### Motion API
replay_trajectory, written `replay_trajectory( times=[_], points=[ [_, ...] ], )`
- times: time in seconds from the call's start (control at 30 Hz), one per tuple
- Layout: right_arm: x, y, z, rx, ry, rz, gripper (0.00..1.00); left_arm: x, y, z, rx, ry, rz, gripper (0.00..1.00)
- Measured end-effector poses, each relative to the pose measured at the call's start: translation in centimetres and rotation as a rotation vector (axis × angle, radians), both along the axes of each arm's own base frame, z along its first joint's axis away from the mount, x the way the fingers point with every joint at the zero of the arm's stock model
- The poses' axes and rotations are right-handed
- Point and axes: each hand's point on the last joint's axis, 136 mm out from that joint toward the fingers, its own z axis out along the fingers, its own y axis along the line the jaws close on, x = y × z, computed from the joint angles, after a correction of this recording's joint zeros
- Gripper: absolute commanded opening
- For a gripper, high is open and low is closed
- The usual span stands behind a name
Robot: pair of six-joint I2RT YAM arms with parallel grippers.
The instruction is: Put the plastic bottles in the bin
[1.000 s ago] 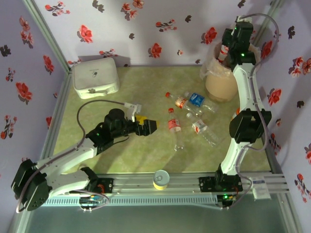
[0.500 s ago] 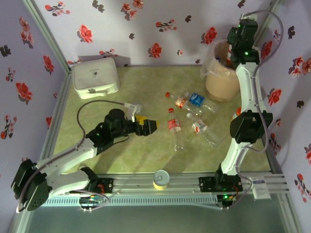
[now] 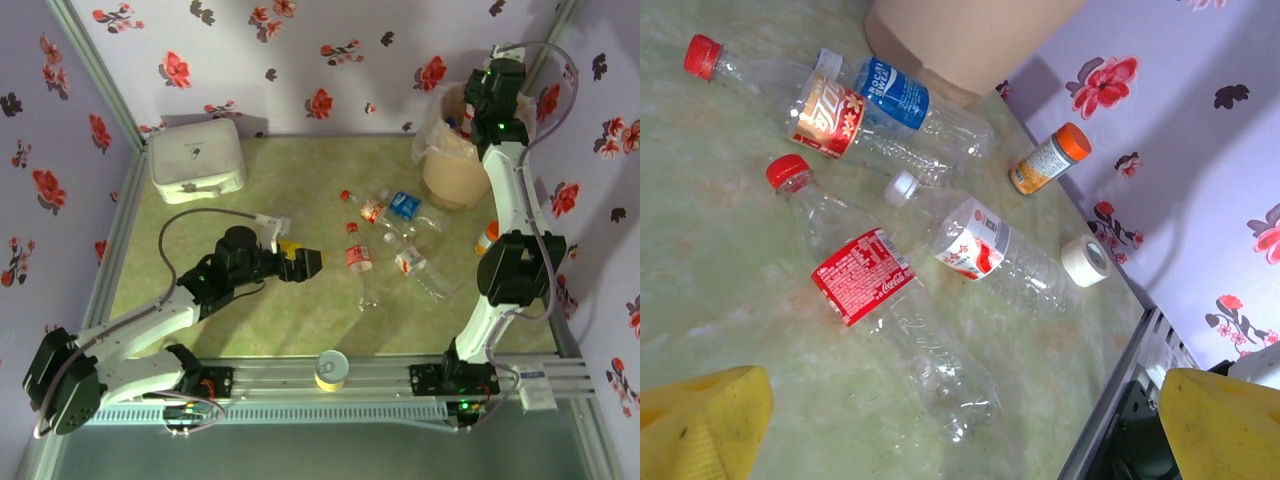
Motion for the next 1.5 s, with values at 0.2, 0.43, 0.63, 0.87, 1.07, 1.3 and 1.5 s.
replay_trajectory(
  times=[0.2, 0.43, 0.63, 0.87, 1.07, 1.3, 1.5],
  points=[
    [-0.8, 1.9, 0.3, 0.099, 0.057, 0.088, 0.35, 0.1, 0.0, -0.1, 0.001, 0.0, 0.004, 1.0],
    [-3.1, 3.9, 0.3, 0.138, 0.132, 0.146, 0.37, 0.6, -0.5, -1.0, 0.008, 0.019, 0.007, 0.99],
    [-4.6, 5.1, 1.6, 0.134, 0.132, 0.176, 0.37, 0.6, -0.5, -1.3, 0.015, 0.027, 0.008, 0.99],
    [-4.8, 4.0, 2.1, 0.053, 0.127, 0.123, 0.39, 0.8, -0.7, -1.7, 0.017, 0.042, 0.011, 0.99],
    [-3.8, 2.6, 1.3, -0.001, 0.071, 0.085, 0.35, 0.8, -0.7, -1.7, 0.016, 0.042, 0.011, 1.0],
    [-4.0, 1.9, 6.8, -0.034, -0.072, 0.074, 0.35, 0.9, -0.9, -1.8, 0.012, 0.039, 0.011, 1.0],
    [-2.6, 1.2, 5.3, -0.076, -0.063, 0.051, 0.35, 1.2, -1.1, -2.6, 0.024, 0.055, 0.012, 1.0]
  ],
)
